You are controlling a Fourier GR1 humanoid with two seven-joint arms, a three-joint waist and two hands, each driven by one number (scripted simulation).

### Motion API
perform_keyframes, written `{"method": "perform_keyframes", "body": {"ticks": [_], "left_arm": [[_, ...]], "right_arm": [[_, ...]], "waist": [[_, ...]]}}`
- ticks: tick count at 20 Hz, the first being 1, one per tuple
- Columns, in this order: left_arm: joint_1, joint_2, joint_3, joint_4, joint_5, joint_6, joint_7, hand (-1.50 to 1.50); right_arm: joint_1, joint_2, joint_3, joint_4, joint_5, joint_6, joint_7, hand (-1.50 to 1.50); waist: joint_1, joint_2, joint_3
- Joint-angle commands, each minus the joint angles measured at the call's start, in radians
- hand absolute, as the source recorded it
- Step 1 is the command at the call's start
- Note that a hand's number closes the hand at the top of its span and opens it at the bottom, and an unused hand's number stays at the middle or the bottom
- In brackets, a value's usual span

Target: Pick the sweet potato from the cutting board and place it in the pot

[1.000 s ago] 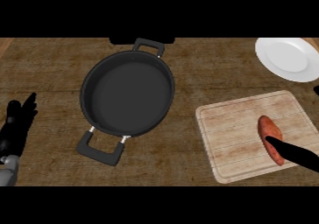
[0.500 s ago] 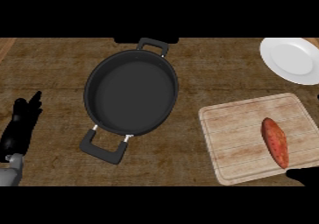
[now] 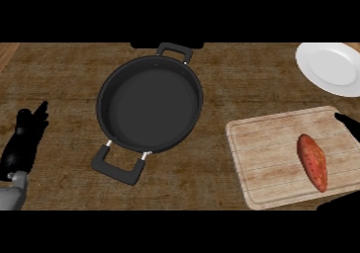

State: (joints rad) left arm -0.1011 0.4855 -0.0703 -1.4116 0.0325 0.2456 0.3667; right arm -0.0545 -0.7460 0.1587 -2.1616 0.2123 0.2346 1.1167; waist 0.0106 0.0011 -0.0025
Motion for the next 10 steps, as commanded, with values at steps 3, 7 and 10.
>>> {"method": "perform_keyframes", "body": {"ticks": [3,7,10], "left_arm": [[-0.047,-0.014,0.008,0.023,-0.016,-0.007,0.019,0.00],[0.011,-0.050,0.000,0.001,-0.031,0.006,-0.005,0.00],[-0.026,-0.030,0.047,0.067,-0.011,-0.034,-0.034,0.00]], "right_arm": [[-0.047,0.006,0.042,0.034,-0.013,0.068,0.204,-1.50],[-0.024,0.036,0.040,0.135,0.026,0.037,0.110,-1.50],[-0.042,0.039,0.020,0.162,0.005,0.068,0.109,-1.50]], "waist": [[-0.011,0.000,0.001],[-0.005,-0.001,0.002],[-0.010,0.001,0.002]]}}
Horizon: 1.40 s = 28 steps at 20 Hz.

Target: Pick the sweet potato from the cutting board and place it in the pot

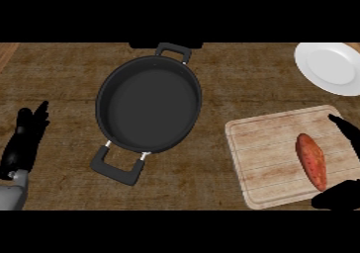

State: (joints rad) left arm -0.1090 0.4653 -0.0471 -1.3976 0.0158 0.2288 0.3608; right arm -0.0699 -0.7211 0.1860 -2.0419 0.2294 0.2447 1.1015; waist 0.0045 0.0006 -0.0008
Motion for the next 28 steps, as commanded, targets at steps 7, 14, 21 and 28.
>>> {"method": "perform_keyframes", "body": {"ticks": [7,14,21,28], "left_arm": [[-0.041,-0.014,0.061,0.062,-0.015,-0.057,-0.016,0.00],[-0.009,-0.026,0.087,0.040,-0.039,-0.080,-0.028,0.00],[-0.036,-0.074,0.082,0.005,-0.082,-0.060,0.032,0.00],[0.017,-0.146,0.061,-0.034,-0.148,-0.033,0.020,0.00]], "right_arm": [[-0.068,0.113,0.027,0.167,0.116,0.039,0.027,-1.50],[-0.064,0.141,-0.006,0.242,0.191,0.077,-0.024,-1.50],[-0.089,0.212,-0.018,0.371,0.220,0.086,-0.071,-1.50],[-0.060,0.253,-0.068,0.427,0.253,0.094,-0.153,-1.50]], "waist": [[-0.004,0.000,0.000],[-0.005,0.000,0.000],[-0.004,0.000,0.001],[-0.004,0.000,0.001]]}}
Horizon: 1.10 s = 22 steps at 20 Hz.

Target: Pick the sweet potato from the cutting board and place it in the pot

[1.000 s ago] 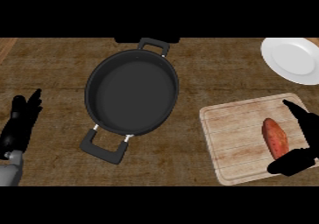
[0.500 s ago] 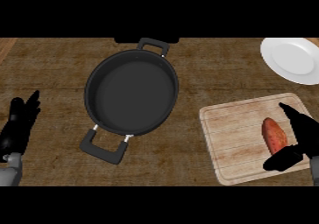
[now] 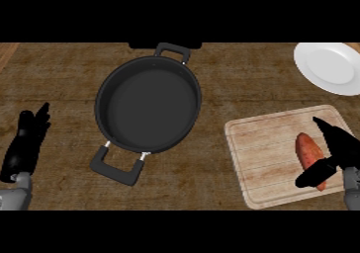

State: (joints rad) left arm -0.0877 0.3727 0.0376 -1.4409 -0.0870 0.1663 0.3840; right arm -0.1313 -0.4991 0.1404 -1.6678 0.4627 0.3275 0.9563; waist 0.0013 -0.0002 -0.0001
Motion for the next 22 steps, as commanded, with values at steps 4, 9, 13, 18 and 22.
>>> {"method": "perform_keyframes", "body": {"ticks": [4,9,13,18,22], "left_arm": [[-0.054,0.027,0.069,0.026,0.010,-0.067,0.026,0.00],[0.030,-0.047,0.043,-0.054,-0.059,-0.039,0.033,0.00],[0.069,-0.029,0.087,-0.048,-0.038,-0.088,-0.034,0.00],[0.006,-0.061,0.082,0.000,-0.069,-0.078,-0.026,0.00],[-0.032,-0.075,0.088,0.054,-0.076,-0.071,-0.041,0.00]], "right_arm": [[0.006,0.073,-0.018,0.071,0.058,0.013,-0.006,-1.50],[0.029,0.130,-0.042,0.005,0.105,0.033,-0.003,-1.50],[0.032,0.105,-0.105,0.087,0.096,0.054,-0.093,1.50],[0.077,0.113,-0.043,0.016,0.226,-0.005,-0.173,1.50],[-0.031,0.139,0.008,0.161,0.341,-0.073,-0.207,1.50]], "waist": [[-0.001,0.001,0.000],[0.000,-0.001,0.000],[0.001,0.000,0.000],[-0.002,0.000,0.000],[0.002,0.001,0.000]]}}
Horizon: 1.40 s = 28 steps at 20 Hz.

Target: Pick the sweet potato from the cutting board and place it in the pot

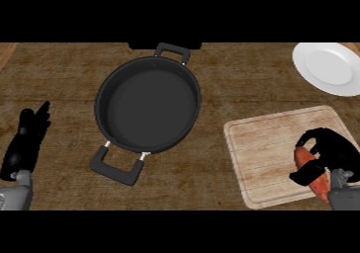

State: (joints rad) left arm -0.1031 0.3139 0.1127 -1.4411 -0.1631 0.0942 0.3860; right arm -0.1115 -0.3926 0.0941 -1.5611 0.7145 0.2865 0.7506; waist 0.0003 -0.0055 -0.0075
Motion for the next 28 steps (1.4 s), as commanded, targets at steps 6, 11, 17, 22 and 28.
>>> {"method": "perform_keyframes", "body": {"ticks": [6,11,17,22,28], "left_arm": [[0.014,0.002,0.019,-0.054,-0.007,-0.038,0.043,0.00],[0.012,0.001,0.033,-0.035,-0.001,-0.038,0.034,0.00],[0.007,-0.005,0.048,0.000,0.002,-0.043,-0.001,0.00],[-0.027,-0.001,0.039,-0.014,-0.011,-0.039,0.041,0.00],[0.001,-0.007,0.047,0.011,-0.003,-0.048,-0.009,0.00]], "right_arm": [[-0.040,-0.047,-0.055,-0.069,0.069,0.033,-0.042,1.50],[0.137,0.019,0.195,-0.252,0.211,-0.029,-0.093,1.50],[0.135,-0.039,0.207,-0.502,0.315,0.025,-0.006,1.50],[0.038,0.020,0.178,-0.654,0.330,-0.065,-0.001,1.50],[-0.111,0.089,0.225,-0.850,0.344,-0.084,0.017,1.50]], "waist": [[0.000,0.004,0.007],[-0.006,0.002,0.007],[-0.010,0.002,0.007],[-0.010,0.000,0.008],[0.002,0.002,0.006]]}}
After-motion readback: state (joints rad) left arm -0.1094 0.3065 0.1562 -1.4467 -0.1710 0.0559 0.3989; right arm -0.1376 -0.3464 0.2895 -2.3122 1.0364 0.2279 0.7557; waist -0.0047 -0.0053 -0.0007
